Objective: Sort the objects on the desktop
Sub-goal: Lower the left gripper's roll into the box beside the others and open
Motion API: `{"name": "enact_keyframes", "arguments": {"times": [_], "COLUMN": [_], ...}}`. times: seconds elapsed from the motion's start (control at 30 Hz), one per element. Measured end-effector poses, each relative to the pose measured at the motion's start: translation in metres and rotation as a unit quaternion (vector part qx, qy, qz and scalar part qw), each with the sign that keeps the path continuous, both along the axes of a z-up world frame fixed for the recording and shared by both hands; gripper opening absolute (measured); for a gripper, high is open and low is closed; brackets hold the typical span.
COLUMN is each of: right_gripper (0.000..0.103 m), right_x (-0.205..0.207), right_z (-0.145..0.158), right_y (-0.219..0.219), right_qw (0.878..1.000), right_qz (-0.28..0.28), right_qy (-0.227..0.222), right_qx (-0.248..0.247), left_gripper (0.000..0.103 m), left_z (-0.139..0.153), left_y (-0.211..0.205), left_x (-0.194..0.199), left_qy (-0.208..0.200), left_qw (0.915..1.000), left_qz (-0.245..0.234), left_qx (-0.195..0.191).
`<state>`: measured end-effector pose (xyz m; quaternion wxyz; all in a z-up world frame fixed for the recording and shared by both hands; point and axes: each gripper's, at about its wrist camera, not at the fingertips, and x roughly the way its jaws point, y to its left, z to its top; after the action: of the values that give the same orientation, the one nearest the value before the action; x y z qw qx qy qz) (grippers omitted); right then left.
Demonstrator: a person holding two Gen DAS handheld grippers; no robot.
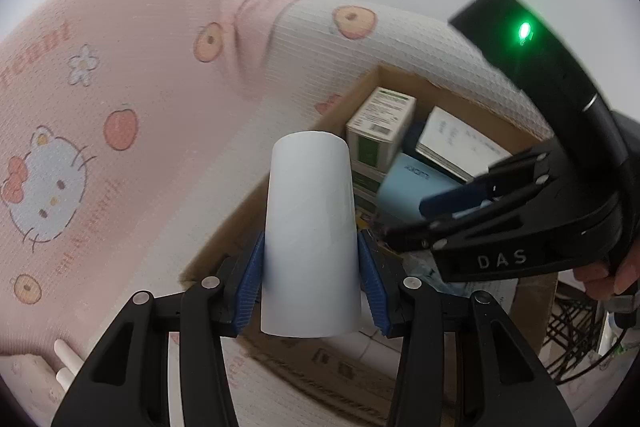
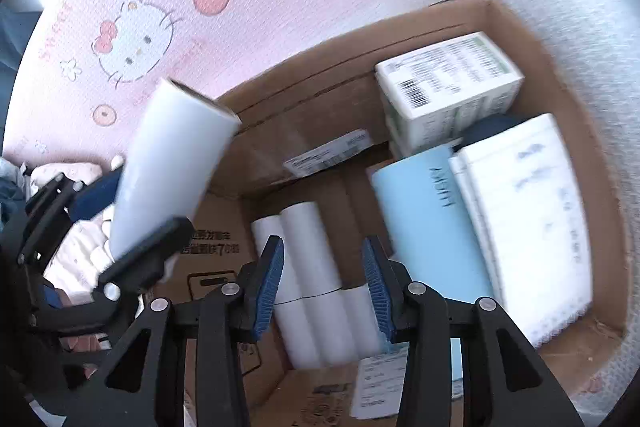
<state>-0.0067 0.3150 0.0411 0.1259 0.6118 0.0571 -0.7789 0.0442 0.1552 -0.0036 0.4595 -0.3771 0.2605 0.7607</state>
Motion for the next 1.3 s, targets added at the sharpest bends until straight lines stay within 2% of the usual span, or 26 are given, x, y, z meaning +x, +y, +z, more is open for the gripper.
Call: {"name": "enact_keyframes", "arguments": {"times": [0.13,0.23,0.33,0.43,0.5,0.57,0.67,0.83,0.97,1.03,1.17,1.2,1.3], "right_gripper": [0.038,0.038,0.038,0.038,0.037,0.026,0.019,0.018,0.018,0.018,0.018,0.018,0.018], "right_x": [0.002,0.004,0.005,0.008,0.011,0.012,0.012,0.011,0.012,0.012,0.013,0.013,0.013], "right_z": [0.006,0.008,0.021,0.030,0.023,0.033,0.040,0.045,0.048,0.050,0.043,0.042,0.039], "right_y": [0.008,0.014,0.021,0.027,0.026,0.031,0.038,0.050,0.055,0.055,0.055,0.055,0.055], "right_qw": [1.000,1.000,1.000,0.999,0.999,0.998,0.998,0.996,0.996,0.995,0.996,0.996,0.996], "right_qz": [0.005,-0.001,-0.008,-0.008,-0.009,-0.014,-0.026,-0.046,-0.049,-0.050,-0.050,-0.050,-0.052], "right_qy": [0.010,0.018,0.026,0.036,0.044,0.049,0.059,0.075,0.080,0.080,0.075,0.073,0.071], "right_qx": [-0.005,-0.005,-0.005,-0.010,-0.019,-0.020,-0.023,-0.012,-0.009,-0.004,-0.003,-0.003,0.002], "left_gripper": [0.050,0.050,0.050,0.050,0.050,0.050,0.050,0.050,0.050,0.050,0.050,0.050,0.050], "left_z": [-0.009,-0.015,-0.024,-0.035,-0.041,-0.047,-0.055,-0.074,-0.088,-0.096,-0.115,-0.120,-0.135], "left_y": [0.013,0.020,0.028,0.039,0.046,0.052,0.059,0.067,0.072,0.074,0.071,0.070,0.067], "left_x": [0.006,0.008,0.007,0.006,0.005,0.003,-0.001,-0.011,-0.010,-0.016,-0.034,-0.039,-0.047], "left_qy": [0.000,-0.014,-0.026,-0.051,-0.071,-0.090,-0.123,-0.217,-0.218,-0.230,-0.307,-0.318,-0.325], "left_qw": [0.9998,0.9993,0.9980,0.9951,0.9930,0.9909,0.9860,0.9652,0.9610,0.9545,0.9242,0.9171,0.9031], "left_qz": [-0.011,-0.016,-0.019,-0.014,-0.013,-0.008,0.007,0.029,0.048,0.072,0.139,0.160,0.215], "left_qx": [-0.019,-0.031,-0.055,-0.083,-0.093,-0.100,-0.113,-0.143,-0.164,-0.175,-0.179,-0.179,-0.181]}}
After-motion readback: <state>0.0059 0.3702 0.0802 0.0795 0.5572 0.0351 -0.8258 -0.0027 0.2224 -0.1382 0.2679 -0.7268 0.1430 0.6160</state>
